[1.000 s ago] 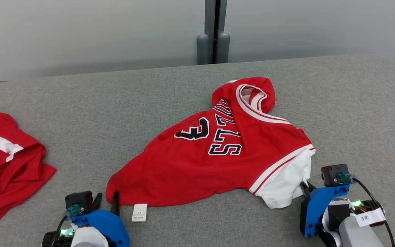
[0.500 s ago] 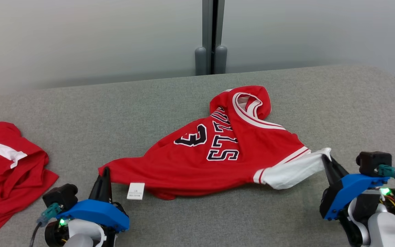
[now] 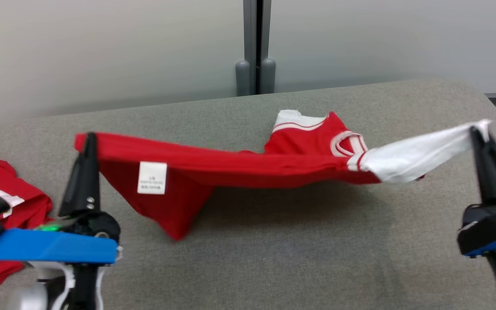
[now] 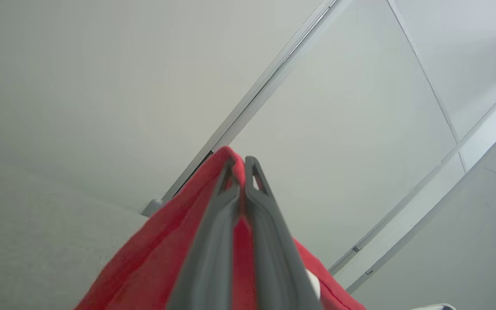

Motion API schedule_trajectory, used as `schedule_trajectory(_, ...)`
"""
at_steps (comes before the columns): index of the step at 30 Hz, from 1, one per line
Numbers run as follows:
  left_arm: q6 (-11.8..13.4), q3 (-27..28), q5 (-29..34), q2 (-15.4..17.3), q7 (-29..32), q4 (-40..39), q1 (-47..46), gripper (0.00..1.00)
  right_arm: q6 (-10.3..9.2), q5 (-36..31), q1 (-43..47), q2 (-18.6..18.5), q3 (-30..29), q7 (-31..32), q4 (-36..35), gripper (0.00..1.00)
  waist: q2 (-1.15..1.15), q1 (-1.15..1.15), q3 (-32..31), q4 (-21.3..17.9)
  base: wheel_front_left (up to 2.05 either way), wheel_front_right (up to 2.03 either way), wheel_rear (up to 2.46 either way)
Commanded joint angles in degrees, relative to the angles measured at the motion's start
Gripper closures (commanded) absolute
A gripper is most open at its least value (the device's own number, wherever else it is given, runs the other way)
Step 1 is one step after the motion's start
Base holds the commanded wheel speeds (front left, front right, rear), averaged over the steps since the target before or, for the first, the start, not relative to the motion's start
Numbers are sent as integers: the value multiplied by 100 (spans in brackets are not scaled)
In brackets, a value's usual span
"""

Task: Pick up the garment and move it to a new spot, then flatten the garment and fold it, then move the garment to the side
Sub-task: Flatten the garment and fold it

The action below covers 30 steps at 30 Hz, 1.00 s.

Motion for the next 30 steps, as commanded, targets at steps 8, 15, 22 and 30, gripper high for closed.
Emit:
schedule_trajectory(8, 558, 229, -358, 415, 923, -1717, -313, 100, 3, -414, -438, -131, -67, 373, -1514, 100, 0, 0, 339, -45, 0, 0, 0)
schedule_trajectory(15, 643, 450, -352, 723, 1211, -1017, -991, 100, 3, -84, -1282, -407, 249, 618, -853, 100, 0, 0, 822, -64, 0, 0, 0)
schedule_trajectory(22, 448, 386, -2, 910, 1050, 720, -2411, 100, 3, 277, -3260, -865, 1002, 107, 1437, 100, 0, 0, 1503, -95, 0, 0, 0)
schedule_trajectory(30, 123, 136, 670, 1060, 539, 2469, -4507, 100, 2, 94, -5971, -1174, 1762, -1466, 3667, 100, 0, 0, 1943, -67, 0, 0, 0)
